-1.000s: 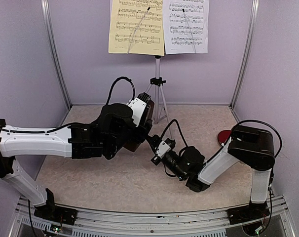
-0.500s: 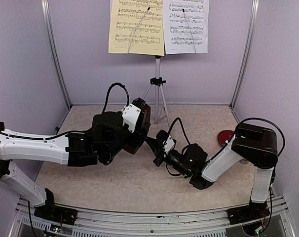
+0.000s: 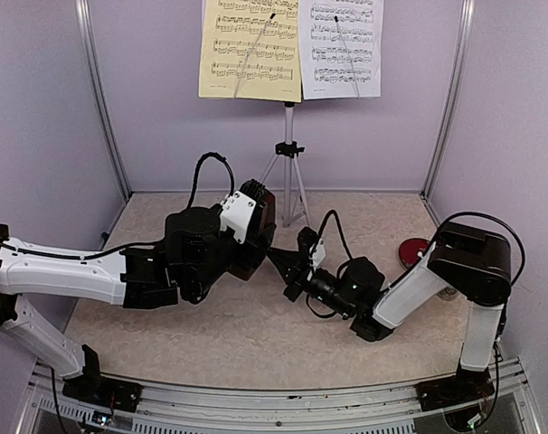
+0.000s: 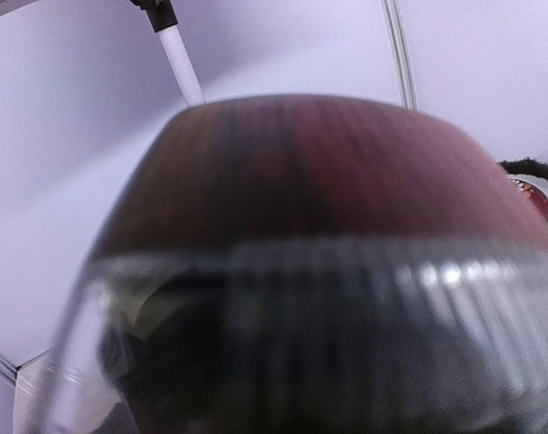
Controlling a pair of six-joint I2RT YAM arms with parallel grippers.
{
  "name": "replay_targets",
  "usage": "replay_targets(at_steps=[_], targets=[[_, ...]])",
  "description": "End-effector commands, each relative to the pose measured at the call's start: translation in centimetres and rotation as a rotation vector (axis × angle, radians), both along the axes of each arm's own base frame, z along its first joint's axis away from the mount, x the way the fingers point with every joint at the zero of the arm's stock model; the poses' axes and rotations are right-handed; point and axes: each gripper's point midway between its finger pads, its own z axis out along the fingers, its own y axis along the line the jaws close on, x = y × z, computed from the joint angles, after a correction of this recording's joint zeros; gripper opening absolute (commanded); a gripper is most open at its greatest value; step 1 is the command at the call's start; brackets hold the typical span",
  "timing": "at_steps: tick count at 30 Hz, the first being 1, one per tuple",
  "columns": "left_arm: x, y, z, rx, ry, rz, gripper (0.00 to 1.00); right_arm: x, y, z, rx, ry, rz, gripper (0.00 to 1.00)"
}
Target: Set up the instrument practice props
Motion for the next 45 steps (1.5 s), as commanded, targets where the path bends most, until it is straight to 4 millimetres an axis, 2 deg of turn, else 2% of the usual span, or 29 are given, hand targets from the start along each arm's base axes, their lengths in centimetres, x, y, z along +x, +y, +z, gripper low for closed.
replay_targets(at_steps=[1,2,3,6,10,13,19,26,30,32,33,35,42,45], targets=[[-0.3,-0.3,2.6,-0.086,-0.048,-0.015,0.18,1.1,-1.6,2.8,0.088,-0.008,-0.027,0.00],[0.0,-0.3,2.5,-0.089,-0.041,-0.011,0.18,0.9,-1.3,2.7,0.069,-0.021,-0.013,0.00],[0.3,-0.3,2.2,-0.098,-0.030,-0.011,0.18,0.6,-1.1,2.5,0.046,-0.030,0.001,0.07],[1.3,-0.4,0.8,-0.139,0.016,-0.055,0.19,-0.2,-1.5,1.6,-0.009,-0.043,0.020,0.37],[2.4,-0.8,-1.8,-0.186,0.059,-0.124,0.21,-1.4,-3.4,0.3,-0.049,-0.029,0.013,0.66],[3.1,-1.1,-3.3,-0.223,0.064,-0.169,0.21,-2.2,-4.8,-0.3,-0.065,-0.001,0.010,0.77],[3.0,-2.7,-6.7,-0.235,0.052,-0.256,0.22,-1.7,-5.8,-1.2,-0.142,0.086,-0.023,0.83],[3.1,-3.3,-8.4,-0.267,0.063,-0.291,0.25,0.2,-6.5,-0.5,-0.149,0.189,-0.024,0.84],[2.9,-3.4,-9.3,-0.281,0.089,-0.322,0.40,0.8,-6.5,0.3,-0.146,0.221,-0.001,0.84],[2.7,-3.4,-9.5,-0.287,0.106,-0.336,0.53,1.1,-6.2,0.7,-0.155,0.231,0.009,0.84],[2.7,-3.3,-9.7,-0.292,0.116,-0.344,0.63,1.3,-6.0,1.0,-0.160,0.232,0.013,0.84],[2.6,-3.1,-10.0,-0.284,0.134,-0.352,0.72,1.5,-5.5,1.9,-0.163,0.231,0.027,0.84],[1.8,-2.4,-10.7,-0.270,0.171,-0.377,0.89,1.8,-4.3,3.5,-0.175,0.246,0.070,0.85],[1.5,-2.0,-11.1,-0.271,0.185,-0.379,0.93,2.0,-3.8,3.9,-0.178,0.246,0.081,0.85]])
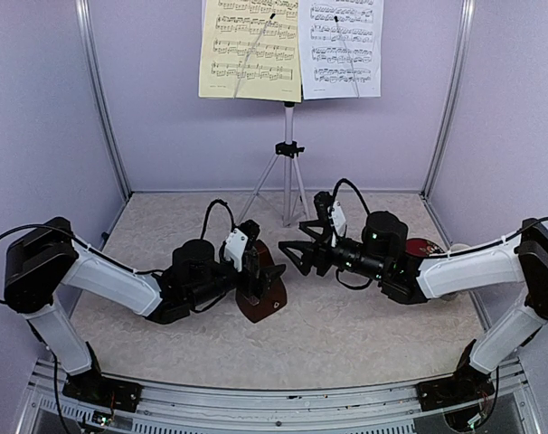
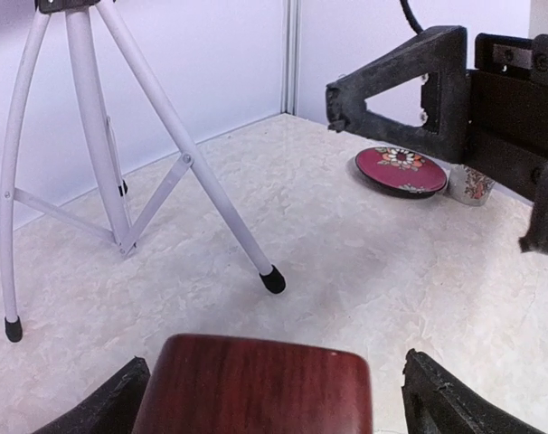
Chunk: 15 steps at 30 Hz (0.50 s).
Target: Set up the instrument practice props
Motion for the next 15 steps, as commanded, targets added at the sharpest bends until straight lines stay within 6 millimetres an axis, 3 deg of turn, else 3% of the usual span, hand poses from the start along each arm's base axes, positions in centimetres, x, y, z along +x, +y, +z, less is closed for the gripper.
replay_targets(at_steps=[1,5,10,15], targets=[[-0.9,0.4,1.5,-0.060,-0.014,-0.032,0.94,0.1,0.5,1.0,-0.006,0.019,0.031,0.85],[-2.0,1.4,2.3,-0.085,-0.024,-0.049,0.94,0.4,1.0,1.3,-0.012,0.030,0.039,0.86],[-3.6,2.8,3.0,-0.080,-0.053,-0.108,0.85,0.9,2.3,1.2,-0.034,0.068,0.064,0.86],[-3.0,3.8,3.6,-0.077,-0.066,-0.110,0.76,1.4,3.5,0.3,-0.066,0.117,0.089,0.85]])
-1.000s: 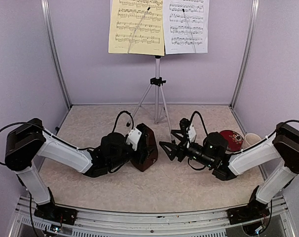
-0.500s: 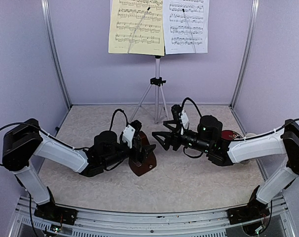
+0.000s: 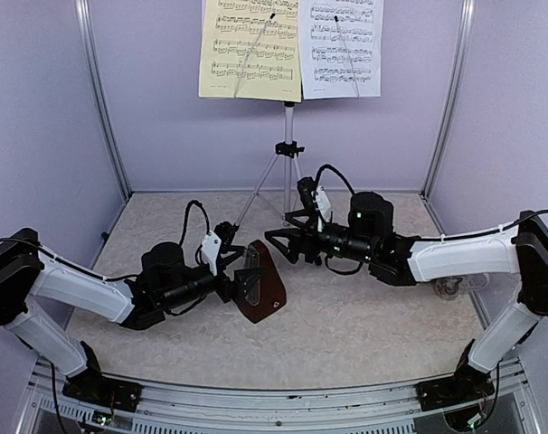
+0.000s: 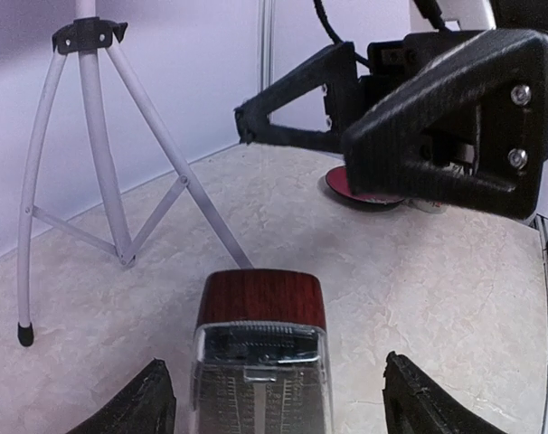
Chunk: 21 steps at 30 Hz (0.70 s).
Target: Set up the instrument practice props
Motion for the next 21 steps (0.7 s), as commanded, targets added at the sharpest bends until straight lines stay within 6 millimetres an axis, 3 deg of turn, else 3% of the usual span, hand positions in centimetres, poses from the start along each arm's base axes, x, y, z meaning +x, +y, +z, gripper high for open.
replay_targets(at_steps=[1,7,21], targets=[[0.1,0.4,1.6,-0.023,-0.043,-0.033,0.75,0.5,1.0,-1.7,-0.046,0.077,0.029,0.85],[1.0,0.4,2.2,-0.026,-0.046,-0.027,0.63,0.9,1.7,-2.6,-0.063,0.111,0.038,0.84],[1.1,0.3,2.2,-0.022,-0.043,-0.027,0.47,1.5,2.4,-4.6,-0.107,0.151,0.035,0.83]])
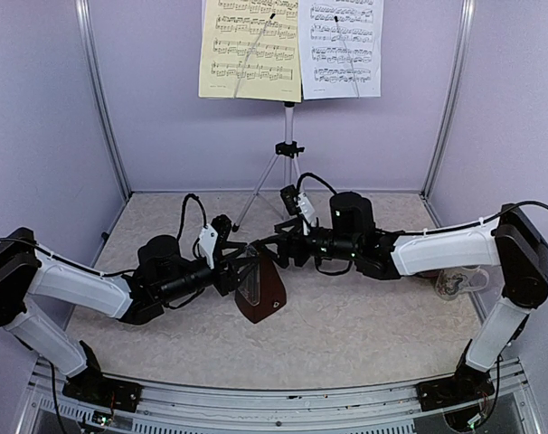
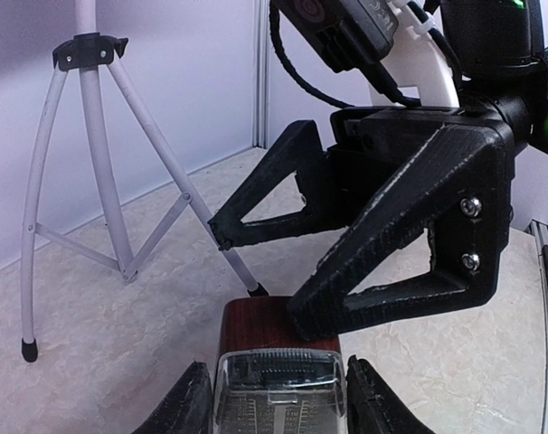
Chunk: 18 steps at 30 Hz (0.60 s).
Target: Set up the instrument practice props
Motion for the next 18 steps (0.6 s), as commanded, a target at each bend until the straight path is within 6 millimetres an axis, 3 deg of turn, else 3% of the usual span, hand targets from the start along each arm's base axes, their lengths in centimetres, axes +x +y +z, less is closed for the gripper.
replay_targets(at_steps=[1,18], targets=[[0.1,-0.1,0.6,-0.003,-0.015,-0.005,0.46,0.6,0.1,-1.5,-0.034,0.030,-0.009,0.83],[-2.3,1.0,0.2,-0.034,-0.032,-0.046,0.27,1.1,-1.5,-9.4,-0.191,0.083,-0.081,0.80]])
